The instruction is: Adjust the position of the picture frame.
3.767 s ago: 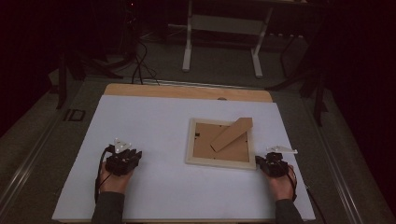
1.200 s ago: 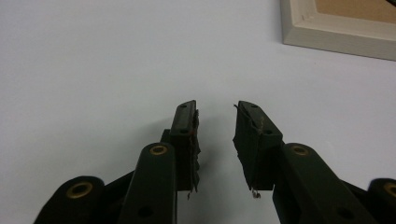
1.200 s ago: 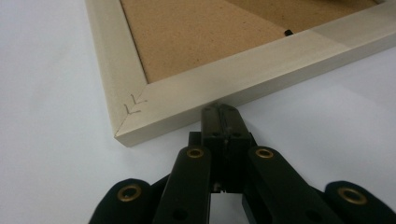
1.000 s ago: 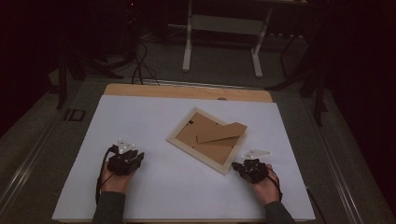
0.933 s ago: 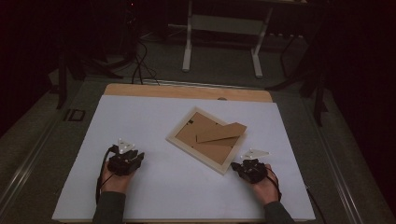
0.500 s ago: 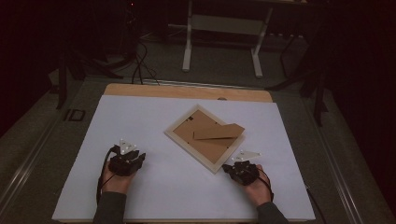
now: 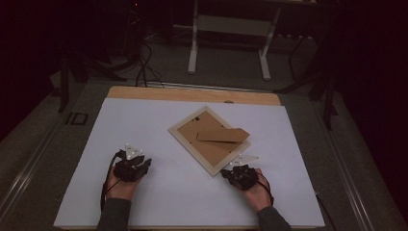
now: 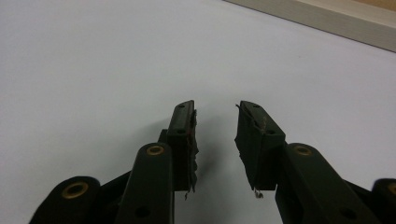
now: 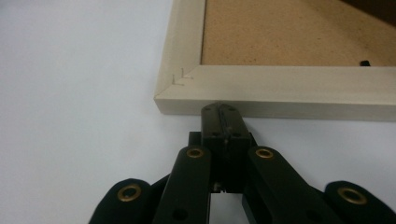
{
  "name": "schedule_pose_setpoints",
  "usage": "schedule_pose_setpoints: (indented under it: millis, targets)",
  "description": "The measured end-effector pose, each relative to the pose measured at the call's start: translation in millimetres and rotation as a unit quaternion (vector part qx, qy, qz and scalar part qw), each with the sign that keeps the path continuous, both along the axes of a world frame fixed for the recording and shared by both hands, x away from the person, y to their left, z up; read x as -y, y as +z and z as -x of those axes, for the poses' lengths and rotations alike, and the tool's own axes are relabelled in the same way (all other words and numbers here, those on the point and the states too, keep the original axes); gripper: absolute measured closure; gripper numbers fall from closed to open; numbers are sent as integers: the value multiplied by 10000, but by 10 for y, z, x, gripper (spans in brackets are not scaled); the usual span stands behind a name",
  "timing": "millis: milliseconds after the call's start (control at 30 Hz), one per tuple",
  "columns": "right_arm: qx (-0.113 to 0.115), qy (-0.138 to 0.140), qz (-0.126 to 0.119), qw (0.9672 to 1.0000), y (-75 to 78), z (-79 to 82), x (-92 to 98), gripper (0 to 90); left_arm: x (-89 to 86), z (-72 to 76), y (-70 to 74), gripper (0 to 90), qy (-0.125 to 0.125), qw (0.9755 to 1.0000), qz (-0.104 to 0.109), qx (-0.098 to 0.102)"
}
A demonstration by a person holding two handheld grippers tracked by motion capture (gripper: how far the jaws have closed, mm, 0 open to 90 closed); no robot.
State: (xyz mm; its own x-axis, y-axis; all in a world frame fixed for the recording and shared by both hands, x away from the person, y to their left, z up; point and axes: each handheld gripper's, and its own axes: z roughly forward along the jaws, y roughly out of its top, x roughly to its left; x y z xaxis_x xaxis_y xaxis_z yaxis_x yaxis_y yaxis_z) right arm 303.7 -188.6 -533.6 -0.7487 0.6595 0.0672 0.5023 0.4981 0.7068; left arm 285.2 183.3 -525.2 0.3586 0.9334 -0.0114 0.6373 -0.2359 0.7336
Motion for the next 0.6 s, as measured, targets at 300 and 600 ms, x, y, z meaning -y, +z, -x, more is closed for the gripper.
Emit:
schedule_pose_setpoints:
  millis: [300,600]
  targets:
    - [-25,142,37,9999,-2,-62,-177,900,37,6,-11,690,-34,9999,-127,7]
    - [-55,377,73,9992,13,-180,-473,900,51,7,0,680,-156,9999,21,19]
